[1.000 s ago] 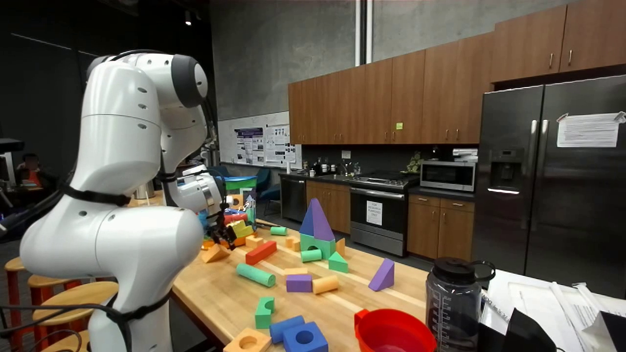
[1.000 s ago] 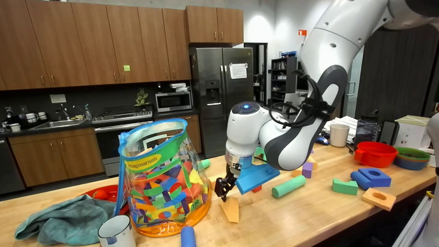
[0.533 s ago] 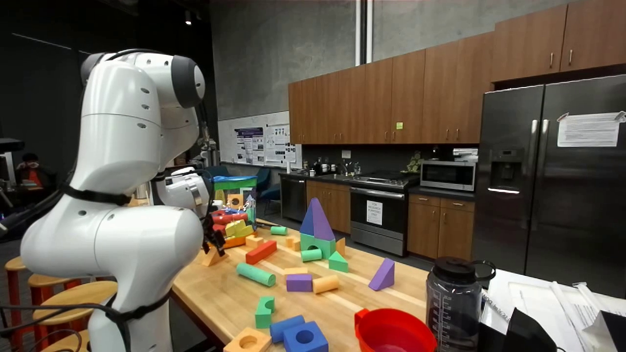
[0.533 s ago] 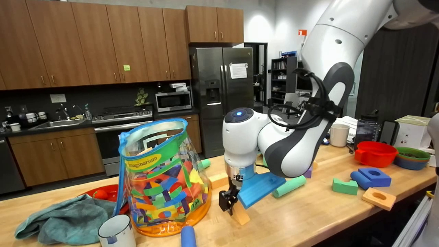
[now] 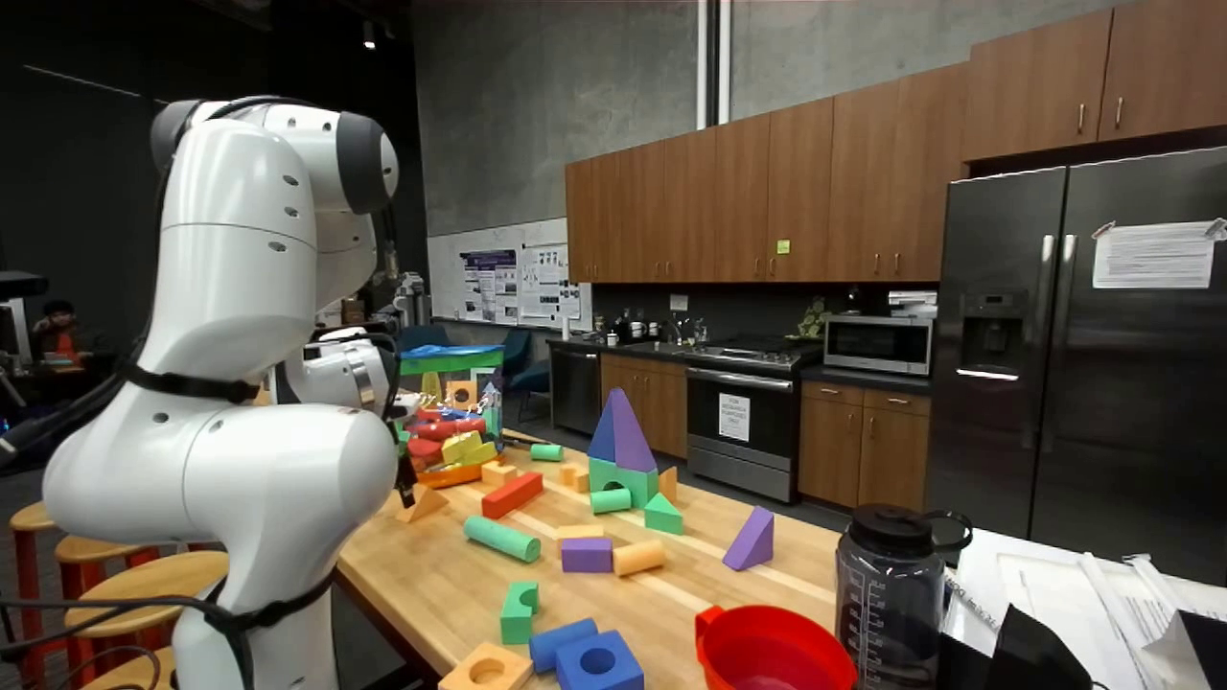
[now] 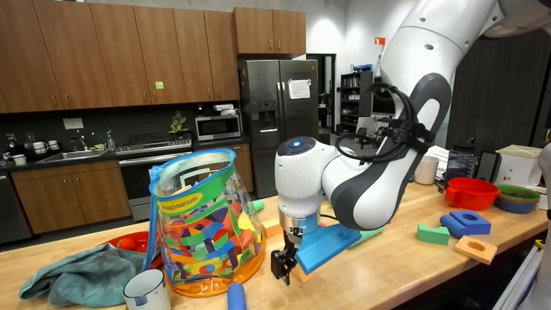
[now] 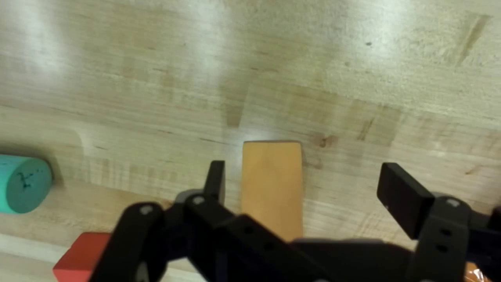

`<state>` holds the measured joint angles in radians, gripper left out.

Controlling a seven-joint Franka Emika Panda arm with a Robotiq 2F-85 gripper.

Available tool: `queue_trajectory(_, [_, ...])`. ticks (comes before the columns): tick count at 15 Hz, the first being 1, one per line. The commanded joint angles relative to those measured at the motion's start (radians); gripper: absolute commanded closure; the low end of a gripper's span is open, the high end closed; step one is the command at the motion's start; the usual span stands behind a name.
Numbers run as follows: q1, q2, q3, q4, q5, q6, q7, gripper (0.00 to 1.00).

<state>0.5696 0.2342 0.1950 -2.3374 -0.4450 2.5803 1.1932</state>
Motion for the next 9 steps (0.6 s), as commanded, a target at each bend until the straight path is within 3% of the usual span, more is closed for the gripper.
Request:
queue_trajectory(1, [-0.019,-0.015,0.002,0.000,-0.028,0.020,0.001,0.00])
queue_trajectory(9, [-0.038,0.005,-0.037,0.024,-0.170,0.020,0.080,0.00])
